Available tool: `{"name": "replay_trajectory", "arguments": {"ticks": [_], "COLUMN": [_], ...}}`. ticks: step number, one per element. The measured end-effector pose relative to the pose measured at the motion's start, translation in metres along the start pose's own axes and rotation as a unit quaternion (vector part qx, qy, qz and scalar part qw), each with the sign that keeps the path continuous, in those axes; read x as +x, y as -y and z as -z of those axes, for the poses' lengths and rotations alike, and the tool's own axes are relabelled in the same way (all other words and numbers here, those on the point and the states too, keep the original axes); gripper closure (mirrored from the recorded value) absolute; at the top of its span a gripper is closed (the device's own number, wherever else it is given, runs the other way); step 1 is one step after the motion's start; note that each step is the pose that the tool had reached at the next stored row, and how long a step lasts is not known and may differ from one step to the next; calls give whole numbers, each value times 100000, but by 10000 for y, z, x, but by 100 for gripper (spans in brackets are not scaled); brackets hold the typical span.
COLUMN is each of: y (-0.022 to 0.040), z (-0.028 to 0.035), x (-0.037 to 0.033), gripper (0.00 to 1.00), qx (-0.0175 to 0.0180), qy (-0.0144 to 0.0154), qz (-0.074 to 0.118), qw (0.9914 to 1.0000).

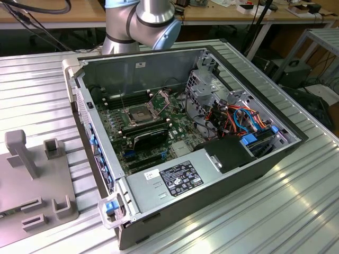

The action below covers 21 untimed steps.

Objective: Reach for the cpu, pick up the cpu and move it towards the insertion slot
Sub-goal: 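Reach for the cpu, then pick up the cpu and move it towards the insertion slot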

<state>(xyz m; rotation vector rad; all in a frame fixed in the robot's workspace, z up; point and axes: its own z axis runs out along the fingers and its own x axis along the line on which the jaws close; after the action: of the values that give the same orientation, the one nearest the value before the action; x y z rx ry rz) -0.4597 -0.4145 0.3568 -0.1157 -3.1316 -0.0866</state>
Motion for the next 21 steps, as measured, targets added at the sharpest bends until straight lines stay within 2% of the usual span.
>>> {"name": "replay_trajectory", "arguments": {"ticks": [12, 13, 14, 17, 19, 20, 21], "y": [4, 4, 4, 4, 4, 4, 4], "z": [-3, -3, -3, -3, -3, -3, -3], "x": [45, 46, 47, 48, 49, 50, 51], "gripper": [89, 83, 83, 64, 64, 58, 46], "qx": [3, 3, 4, 3, 3, 1, 2], "qy": [-38, -39, -39, -36, -38, -37, -37], "qz": [1, 3, 0, 2, 3, 1, 3], "qw": [100000, 100000, 100000, 100000, 100000, 100000, 100000]}}
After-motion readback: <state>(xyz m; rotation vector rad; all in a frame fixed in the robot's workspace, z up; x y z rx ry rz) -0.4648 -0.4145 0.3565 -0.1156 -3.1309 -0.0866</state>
